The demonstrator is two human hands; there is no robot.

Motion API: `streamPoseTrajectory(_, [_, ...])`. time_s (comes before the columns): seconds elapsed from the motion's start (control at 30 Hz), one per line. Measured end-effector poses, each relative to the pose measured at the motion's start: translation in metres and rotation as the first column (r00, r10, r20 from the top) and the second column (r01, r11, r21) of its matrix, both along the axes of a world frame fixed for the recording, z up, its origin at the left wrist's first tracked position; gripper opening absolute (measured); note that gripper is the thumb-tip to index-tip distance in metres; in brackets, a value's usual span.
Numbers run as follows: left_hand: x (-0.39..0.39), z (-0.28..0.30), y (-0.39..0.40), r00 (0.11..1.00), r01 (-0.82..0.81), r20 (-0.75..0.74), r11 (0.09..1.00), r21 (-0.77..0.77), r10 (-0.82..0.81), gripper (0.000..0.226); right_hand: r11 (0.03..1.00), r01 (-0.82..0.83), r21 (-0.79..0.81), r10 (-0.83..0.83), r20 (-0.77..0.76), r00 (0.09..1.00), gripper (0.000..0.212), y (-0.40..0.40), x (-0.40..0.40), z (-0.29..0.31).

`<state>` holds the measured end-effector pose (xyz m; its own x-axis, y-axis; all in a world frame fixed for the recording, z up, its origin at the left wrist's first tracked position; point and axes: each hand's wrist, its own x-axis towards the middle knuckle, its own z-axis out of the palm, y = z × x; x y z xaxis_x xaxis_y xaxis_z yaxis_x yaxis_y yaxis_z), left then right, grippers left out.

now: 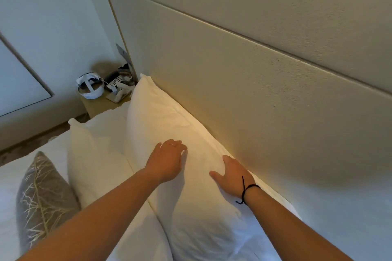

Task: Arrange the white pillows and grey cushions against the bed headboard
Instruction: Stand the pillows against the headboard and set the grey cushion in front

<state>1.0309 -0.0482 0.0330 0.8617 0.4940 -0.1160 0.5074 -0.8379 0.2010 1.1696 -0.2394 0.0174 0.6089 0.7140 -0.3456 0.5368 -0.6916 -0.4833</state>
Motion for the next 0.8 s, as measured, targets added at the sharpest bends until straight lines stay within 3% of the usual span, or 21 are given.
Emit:
streamPoseTrajectory(0.1, [0.037,-0.001,0.022,0.986,0.107,-0.141,0.983,0.152,-0.086,0.046,0.997,0.064,0.041,-0.061,-0.062,0.996,0.077,0.02,0.012,-0.008])
streamPoseTrajectory(0.3, [0.095,-0.01,0.044,0.939,0.256,-0.298,0.931,0.261,-0.174,0.047,0.991,0.122,0.047,-0.114,-0.148,0.982,0.1,0.04,0.013,-0.027])
streamPoseTrajectory(0.47, [0.123,-0.008,0.067,0.805,0.449,-0.551,0.834,0.321,-0.221,0.04,0.991,0.129,-0.036,-0.132,-0.081,0.988,0.11,0.042,0.015,-0.032])
streamPoseTrajectory(0.53, [0.129,-0.01,0.075,0.764,0.468,-0.617,0.82,0.331,-0.187,0.037,0.989,0.119,-0.09,-0.123,-0.045,0.991,0.103,0.043,0.015,-0.032])
streamPoseTrajectory(0.67, [0.122,-0.021,0.08,0.725,0.469,-0.67,0.825,0.315,-0.156,0.037,0.988,0.073,-0.136,-0.081,-0.054,0.995,0.054,0.045,0.009,-0.031])
streamPoseTrajectory(0.8, [0.101,-0.019,0.082,0.712,0.536,-0.666,0.785,0.312,-0.221,0.019,0.995,0.039,-0.096,-0.045,-0.063,0.997,0.04,0.049,-0.006,-0.03])
